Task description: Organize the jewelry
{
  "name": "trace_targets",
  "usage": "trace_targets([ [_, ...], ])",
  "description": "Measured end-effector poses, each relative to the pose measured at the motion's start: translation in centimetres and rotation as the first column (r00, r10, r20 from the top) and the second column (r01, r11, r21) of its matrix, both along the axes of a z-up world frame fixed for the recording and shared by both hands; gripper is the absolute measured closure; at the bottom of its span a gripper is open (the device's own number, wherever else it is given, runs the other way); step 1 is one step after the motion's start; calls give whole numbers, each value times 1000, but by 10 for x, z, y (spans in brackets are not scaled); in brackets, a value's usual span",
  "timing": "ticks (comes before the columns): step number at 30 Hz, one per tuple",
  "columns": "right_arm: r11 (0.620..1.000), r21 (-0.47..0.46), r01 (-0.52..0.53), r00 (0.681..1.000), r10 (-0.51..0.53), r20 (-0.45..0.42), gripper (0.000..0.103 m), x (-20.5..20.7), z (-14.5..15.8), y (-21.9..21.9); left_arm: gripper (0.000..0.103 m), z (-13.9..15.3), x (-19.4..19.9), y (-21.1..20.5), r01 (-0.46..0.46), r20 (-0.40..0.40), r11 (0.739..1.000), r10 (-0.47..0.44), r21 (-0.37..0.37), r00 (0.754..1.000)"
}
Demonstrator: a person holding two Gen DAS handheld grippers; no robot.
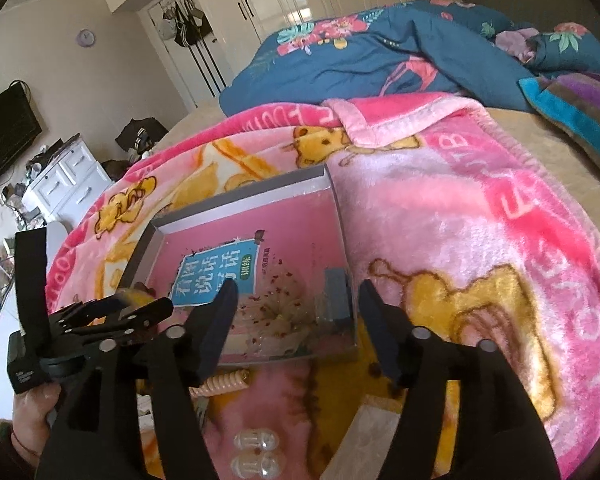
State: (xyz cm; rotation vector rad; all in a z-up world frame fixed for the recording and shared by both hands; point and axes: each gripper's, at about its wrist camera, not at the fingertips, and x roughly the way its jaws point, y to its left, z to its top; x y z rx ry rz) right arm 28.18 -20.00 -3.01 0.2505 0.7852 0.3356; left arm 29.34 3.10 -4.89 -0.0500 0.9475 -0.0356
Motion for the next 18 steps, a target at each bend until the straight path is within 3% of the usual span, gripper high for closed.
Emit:
trace_targets([
  [8, 1000, 28, 2, 999, -4, 48, 21, -19, 18, -3, 10, 12, -10, 6, -13, 23, 1000, 13, -9, 1000],
  [12, 1000, 18, -2, 997, 1, 79, 15, -31, 28, -2, 9, 24, -24, 10, -25, 44, 999, 26, -33, 999],
  [18, 1000, 17, -14, 995, 12, 98, 10, -47, 37, -5, 9, 42, -44, 20, -65, 103, 998, 65, -3, 993],
])
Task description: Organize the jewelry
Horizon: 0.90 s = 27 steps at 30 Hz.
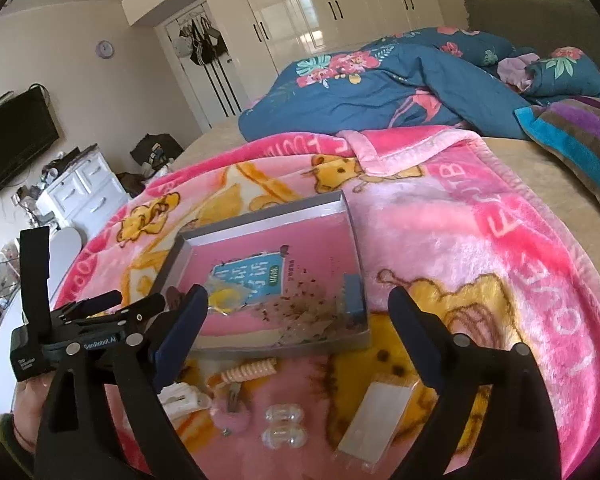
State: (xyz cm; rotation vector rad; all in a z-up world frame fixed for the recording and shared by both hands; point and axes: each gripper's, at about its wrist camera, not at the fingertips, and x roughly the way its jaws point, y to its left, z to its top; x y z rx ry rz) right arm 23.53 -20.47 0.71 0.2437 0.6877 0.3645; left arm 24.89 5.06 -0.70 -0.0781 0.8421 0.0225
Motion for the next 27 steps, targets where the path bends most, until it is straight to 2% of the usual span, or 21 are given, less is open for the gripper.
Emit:
trace_targets([
  [5, 1000, -29, 7, 999, -6, 34, 10, -15, 11, -2, 9, 11, -21, 9, -17, 30, 1000, 18, -23, 999],
  [8, 999, -47, 7, 998, -4, 55, 9, -25, 19, -3, 9, 21, -30, 11, -23, 50, 1000, 22, 8, 999],
  [17, 1000, -29, 2, 995, 0, 100, 9, -48, 44, -10, 9, 53, -64, 20, -34, 109, 999, 32, 15, 994],
  [27, 999, -29, -21, 990, 25, 136, 9, -69, 62, -10, 9, 69, -91, 18, -33, 141, 999, 30, 21, 990],
])
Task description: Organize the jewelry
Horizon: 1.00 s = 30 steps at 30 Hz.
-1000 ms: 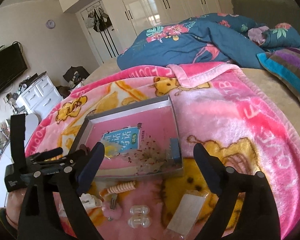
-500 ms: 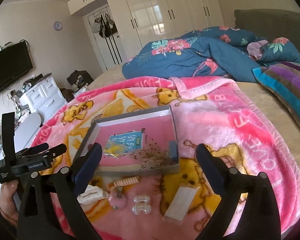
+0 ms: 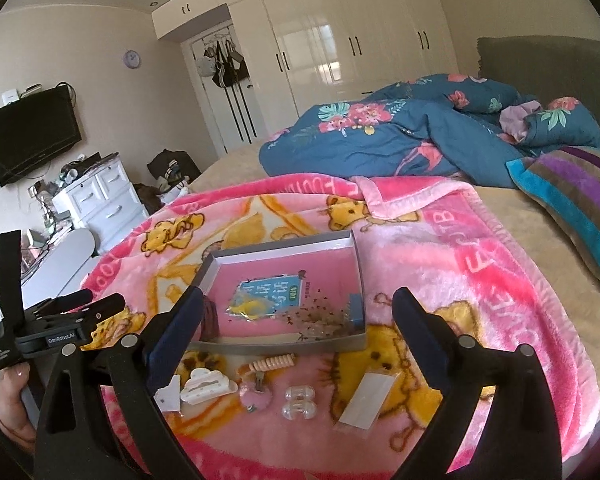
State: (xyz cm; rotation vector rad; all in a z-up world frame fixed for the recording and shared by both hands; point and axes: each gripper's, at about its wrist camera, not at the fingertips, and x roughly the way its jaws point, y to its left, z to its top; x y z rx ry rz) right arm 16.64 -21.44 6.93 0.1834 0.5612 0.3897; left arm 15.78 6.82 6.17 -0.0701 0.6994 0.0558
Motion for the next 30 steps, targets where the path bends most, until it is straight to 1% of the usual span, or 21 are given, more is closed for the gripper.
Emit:
trace_targets([
  [5, 1000, -14, -18, 1000, 18, 1, 9, -11, 0, 2, 9, 2, -13, -3, 21, 3, 1000, -21, -2, 1000],
  [11, 998, -48, -51, 999, 51, -8, 9, -26, -7, 8, 9, -1, -32, -8, 28, -1, 999, -28, 31, 1000],
  [19, 994, -79, -81, 996, 79, -32, 9, -37, -18, 14, 9, -17, -49, -17, 28, -33, 996, -26, 80, 999],
  [30, 989, -105, -100, 994, 96, -42, 9, -50, -27, 16, 9, -36, -61, -26, 52, -77, 993, -45, 101, 996],
])
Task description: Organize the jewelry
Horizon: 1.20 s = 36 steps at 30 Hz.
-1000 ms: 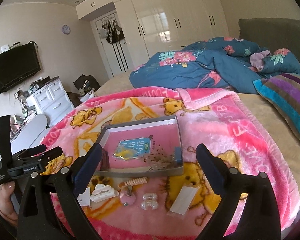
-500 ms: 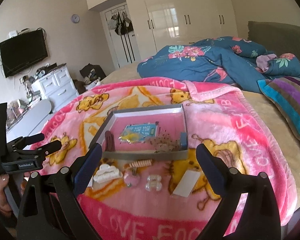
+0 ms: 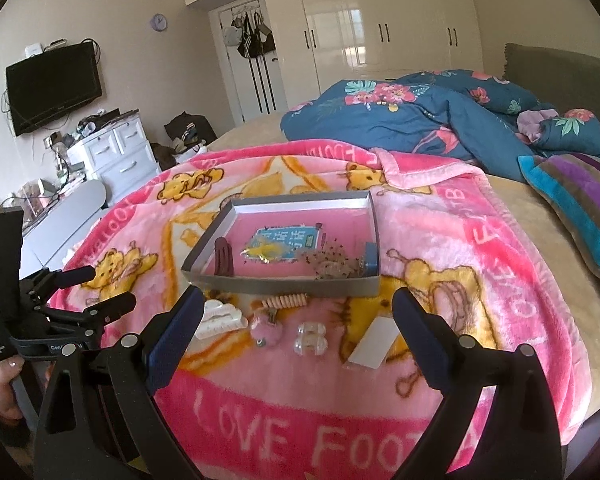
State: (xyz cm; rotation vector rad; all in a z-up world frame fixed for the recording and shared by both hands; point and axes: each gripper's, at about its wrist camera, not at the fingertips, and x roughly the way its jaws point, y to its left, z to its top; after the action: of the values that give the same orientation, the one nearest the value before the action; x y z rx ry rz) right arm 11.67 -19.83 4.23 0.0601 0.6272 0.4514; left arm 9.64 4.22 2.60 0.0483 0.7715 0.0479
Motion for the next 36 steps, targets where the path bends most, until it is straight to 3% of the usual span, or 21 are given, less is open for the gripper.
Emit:
trace_targets([
  [20, 996, -62, -65, 996, 61, -59, 9, -3, -38, 16, 9, -45, -1, 3, 6, -119, 1000, -7, -7, 993],
  [29, 990, -95, -103, 990, 93, -106, 9, 2, -60, 28, 9, -64, 5, 18, -29, -181, 998, 19, -54, 983],
  [36, 986, -103, -127, 985, 113, -132, 9, 0, -77, 38, 9, -77, 11, 35, -85, -235, 987, 50, -139, 971],
])
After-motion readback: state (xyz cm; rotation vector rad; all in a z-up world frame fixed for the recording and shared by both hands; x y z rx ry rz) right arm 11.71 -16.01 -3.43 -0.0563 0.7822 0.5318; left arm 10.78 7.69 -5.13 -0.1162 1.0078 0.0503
